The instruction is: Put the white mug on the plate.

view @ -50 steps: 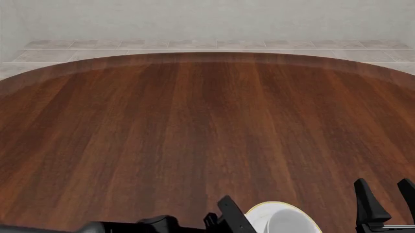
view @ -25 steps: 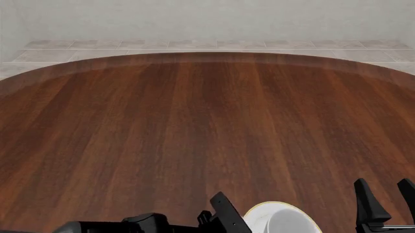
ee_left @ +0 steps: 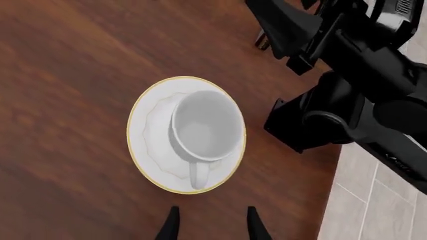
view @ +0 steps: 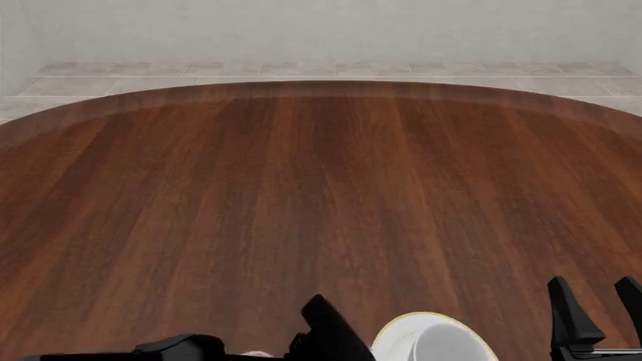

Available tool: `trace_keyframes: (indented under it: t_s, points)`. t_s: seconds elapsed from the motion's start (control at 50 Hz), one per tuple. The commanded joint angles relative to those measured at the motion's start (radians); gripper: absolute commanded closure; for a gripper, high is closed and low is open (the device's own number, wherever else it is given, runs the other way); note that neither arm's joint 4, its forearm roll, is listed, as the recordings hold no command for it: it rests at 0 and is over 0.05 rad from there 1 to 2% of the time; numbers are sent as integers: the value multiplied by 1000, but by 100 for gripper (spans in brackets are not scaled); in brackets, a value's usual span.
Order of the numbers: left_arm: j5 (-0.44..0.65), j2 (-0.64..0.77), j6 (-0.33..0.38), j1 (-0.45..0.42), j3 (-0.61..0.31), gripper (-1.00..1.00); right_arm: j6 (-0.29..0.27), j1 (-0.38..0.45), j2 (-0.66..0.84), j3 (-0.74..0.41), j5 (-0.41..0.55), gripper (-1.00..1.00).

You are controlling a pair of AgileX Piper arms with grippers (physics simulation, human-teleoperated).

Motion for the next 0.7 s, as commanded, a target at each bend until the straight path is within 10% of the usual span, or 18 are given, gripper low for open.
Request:
trace_keyframes:
  t_s: [0.02,0.7]
  points:
    - [22,-69,-129,-45,3,-100,-1,0,0,0,0,-100]
    - [122,-402,-145,30,127,-100,-1,0,0,0,0,-100]
